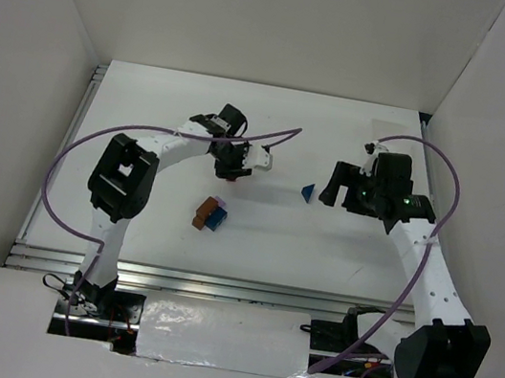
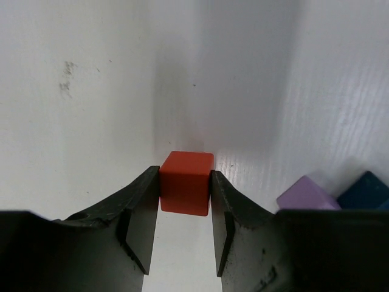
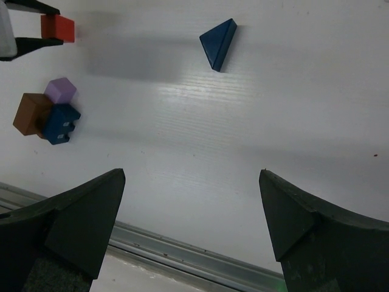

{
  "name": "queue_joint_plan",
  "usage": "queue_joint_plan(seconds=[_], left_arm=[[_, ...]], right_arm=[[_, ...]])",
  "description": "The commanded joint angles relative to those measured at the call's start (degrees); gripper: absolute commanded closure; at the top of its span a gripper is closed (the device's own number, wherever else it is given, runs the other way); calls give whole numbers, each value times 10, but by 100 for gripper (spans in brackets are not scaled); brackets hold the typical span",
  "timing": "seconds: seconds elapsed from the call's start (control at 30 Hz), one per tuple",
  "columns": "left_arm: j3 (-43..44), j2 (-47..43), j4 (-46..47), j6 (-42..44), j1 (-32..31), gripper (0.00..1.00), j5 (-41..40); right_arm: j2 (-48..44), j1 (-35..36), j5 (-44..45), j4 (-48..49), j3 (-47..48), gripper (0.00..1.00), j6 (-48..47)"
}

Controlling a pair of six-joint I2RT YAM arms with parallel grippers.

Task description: Build the wood block tower

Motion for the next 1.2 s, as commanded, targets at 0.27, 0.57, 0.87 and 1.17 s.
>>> queue_joint_plan(seconds=[0.27,0.57,0.87,1.17], left_arm=[[-37,-179,-96,94,-38,100,188],[-209,-392,-11,180,-79,100,234],[-189,-373,-43,101,-80,100,178],[-148,-326,133,-399,-82,100,-4]], right_arm=[[-101,-2,-174,218,-133,0,11],[-134,13,-254,360,-189,0,50],[-121,47,-226,328,-168,0,20],[-108,48,-186,307,-162,0,28]])
